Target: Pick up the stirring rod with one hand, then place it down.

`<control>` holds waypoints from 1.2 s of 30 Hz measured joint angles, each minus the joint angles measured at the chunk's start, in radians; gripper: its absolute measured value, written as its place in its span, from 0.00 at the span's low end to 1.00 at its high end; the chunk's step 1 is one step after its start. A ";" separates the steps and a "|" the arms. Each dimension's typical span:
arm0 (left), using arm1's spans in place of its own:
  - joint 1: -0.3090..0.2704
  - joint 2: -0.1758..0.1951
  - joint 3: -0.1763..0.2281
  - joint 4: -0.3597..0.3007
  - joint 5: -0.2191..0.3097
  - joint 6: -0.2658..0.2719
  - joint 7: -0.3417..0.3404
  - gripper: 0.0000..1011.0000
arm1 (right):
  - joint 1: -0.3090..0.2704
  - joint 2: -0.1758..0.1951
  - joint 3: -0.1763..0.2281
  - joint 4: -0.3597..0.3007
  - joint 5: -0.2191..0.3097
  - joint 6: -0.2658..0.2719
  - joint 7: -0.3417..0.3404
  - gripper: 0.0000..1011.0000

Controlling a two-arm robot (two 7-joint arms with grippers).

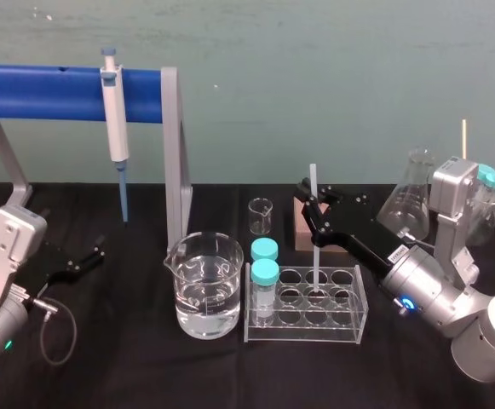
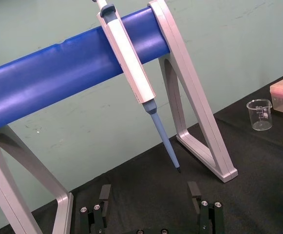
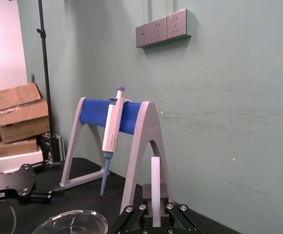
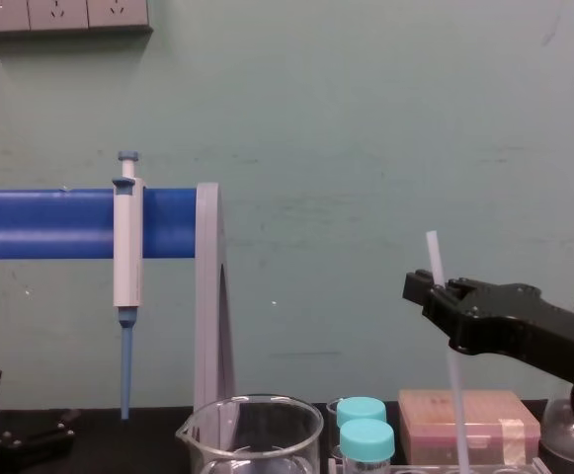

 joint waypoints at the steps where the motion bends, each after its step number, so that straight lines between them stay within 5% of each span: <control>1: 0.000 0.000 0.000 0.000 0.000 0.000 0.000 0.99 | -0.001 0.000 0.003 -0.003 -0.002 -0.002 0.000 0.07; 17: 0.000 0.000 0.000 0.000 0.000 0.000 0.000 0.99 | 0.042 -0.011 0.113 -0.090 0.026 -0.038 -0.009 0.07; 36: 0.000 0.000 0.000 0.000 0.000 0.000 0.000 0.99 | 0.046 -0.014 0.127 -0.080 0.010 -0.018 -0.018 0.07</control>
